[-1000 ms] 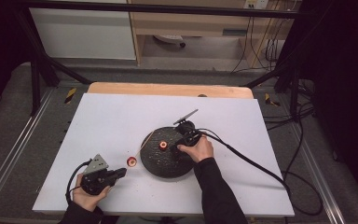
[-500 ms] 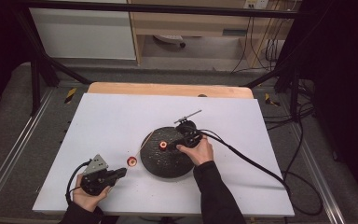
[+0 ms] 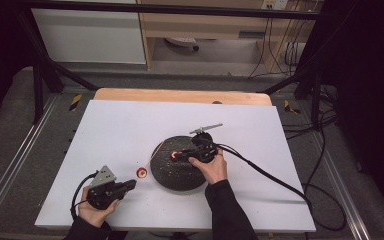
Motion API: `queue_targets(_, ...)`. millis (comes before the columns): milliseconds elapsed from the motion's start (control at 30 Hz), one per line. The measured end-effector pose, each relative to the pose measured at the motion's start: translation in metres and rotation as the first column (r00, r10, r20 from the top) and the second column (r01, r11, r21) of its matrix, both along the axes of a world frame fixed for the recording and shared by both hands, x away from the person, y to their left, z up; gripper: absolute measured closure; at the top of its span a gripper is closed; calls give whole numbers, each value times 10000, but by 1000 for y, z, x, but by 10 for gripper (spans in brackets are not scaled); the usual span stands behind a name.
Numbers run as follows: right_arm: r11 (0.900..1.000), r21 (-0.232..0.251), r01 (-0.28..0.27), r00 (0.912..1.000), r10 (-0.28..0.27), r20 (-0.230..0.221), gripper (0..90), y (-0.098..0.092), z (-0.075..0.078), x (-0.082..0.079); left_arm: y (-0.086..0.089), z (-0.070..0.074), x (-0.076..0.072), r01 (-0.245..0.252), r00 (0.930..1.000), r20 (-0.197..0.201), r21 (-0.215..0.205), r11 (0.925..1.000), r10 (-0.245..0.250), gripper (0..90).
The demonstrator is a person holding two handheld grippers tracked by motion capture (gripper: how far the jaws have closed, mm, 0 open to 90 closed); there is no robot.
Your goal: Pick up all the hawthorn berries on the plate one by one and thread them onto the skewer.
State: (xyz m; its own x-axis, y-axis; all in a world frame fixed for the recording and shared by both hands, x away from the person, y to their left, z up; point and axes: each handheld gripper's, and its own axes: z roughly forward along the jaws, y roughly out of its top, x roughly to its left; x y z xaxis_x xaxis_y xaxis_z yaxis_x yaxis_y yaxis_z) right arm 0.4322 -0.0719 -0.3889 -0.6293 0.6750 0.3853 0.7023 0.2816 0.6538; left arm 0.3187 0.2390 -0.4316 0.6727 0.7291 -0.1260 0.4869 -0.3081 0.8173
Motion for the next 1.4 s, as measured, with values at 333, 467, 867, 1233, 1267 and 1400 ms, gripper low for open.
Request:
queue_targets(333, 9832, 1706, 648, 9964, -732, 437, 636, -5, -12, -13, -1, 1, -1, -160, 9998, 104, -130, 9998, 161, 881)
queue_targets(467, 9658, 2385, 1021, 9916, -1179, 531, 636, -7, -18, -18, -1, 1, -1, -260, 9995, 147, -169, 9995, 262, 881)
queue_targets(867, 8869, 4160, 2010, 9634, -2558, 798, 636, -16, -28, -30, -6, 0, -3, -271, 9995, 143, -213, 9994, 274, 881)
queue_targets(1233, 8211, 5183, 2391, 9368, -3355, 994, 637, -13, -33, -34, -15, 1, -5, -274, 9993, 237, -284, 9992, 280, 881)
queue_targets(1267, 8121, 5295, 2452, 9342, -3439, 948, 637, -12, -33, -35, -15, 1, -6, -280, 9994, 218, -302, 9992, 287, 881)
queue_targets(1400, 7879, 5594, 2577, 9216, -3743, 1026, 637, -12, -32, -36, -17, 1, -6, -308, 9993, 195, -363, 9989, 315, 881)
